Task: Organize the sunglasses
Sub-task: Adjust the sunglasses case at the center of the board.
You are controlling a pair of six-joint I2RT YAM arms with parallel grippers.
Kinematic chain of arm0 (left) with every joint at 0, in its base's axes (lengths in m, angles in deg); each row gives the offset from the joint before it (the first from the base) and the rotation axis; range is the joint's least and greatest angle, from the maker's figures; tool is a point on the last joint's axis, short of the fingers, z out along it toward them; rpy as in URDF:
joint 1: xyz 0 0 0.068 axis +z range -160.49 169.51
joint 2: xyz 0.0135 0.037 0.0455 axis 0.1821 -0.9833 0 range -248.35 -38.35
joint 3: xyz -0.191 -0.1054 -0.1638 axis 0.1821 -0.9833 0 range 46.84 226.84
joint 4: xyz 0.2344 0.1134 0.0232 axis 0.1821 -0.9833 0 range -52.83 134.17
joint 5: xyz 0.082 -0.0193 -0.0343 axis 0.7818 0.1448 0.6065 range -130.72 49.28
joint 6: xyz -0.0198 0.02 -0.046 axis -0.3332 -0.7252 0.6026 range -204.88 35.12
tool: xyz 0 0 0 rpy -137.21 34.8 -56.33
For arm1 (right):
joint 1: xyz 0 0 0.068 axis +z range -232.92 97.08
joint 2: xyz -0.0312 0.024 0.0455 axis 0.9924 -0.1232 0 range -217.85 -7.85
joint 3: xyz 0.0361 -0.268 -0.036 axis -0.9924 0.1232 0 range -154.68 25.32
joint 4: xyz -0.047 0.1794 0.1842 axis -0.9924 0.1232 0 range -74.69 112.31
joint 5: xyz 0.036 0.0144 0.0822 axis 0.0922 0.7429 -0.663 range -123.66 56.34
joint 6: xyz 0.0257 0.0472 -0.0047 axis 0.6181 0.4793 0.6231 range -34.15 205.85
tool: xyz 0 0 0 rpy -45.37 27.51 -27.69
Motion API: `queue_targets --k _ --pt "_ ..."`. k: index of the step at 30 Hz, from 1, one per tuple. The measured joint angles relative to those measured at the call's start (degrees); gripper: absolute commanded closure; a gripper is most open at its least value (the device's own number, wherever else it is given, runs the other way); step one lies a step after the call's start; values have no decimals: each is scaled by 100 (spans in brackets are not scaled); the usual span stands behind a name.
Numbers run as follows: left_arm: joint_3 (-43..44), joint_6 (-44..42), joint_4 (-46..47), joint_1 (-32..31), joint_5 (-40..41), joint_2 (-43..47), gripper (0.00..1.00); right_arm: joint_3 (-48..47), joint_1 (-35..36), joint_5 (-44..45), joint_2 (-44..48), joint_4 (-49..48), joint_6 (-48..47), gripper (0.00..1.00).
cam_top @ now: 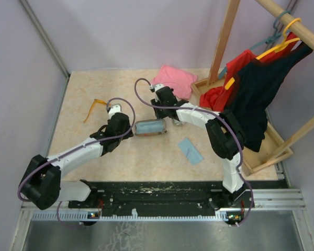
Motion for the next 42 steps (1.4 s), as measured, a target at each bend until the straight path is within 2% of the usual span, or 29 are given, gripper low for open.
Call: queue_targets --k 11,19,29,42 --pt "-68 118 -479 48 372 581 45 -256 0 136 -170 730 -181 69" --pt "-68 74 -638 68 553 662 44 188 0 170 -103 785 -138 71" --pt "-66 -15 -702 131 693 745 43 1019 2 -85 546 750 179 72" --pt "157 -87 -730 413 673 612 39 1484 2 -428 1272 514 420 72"
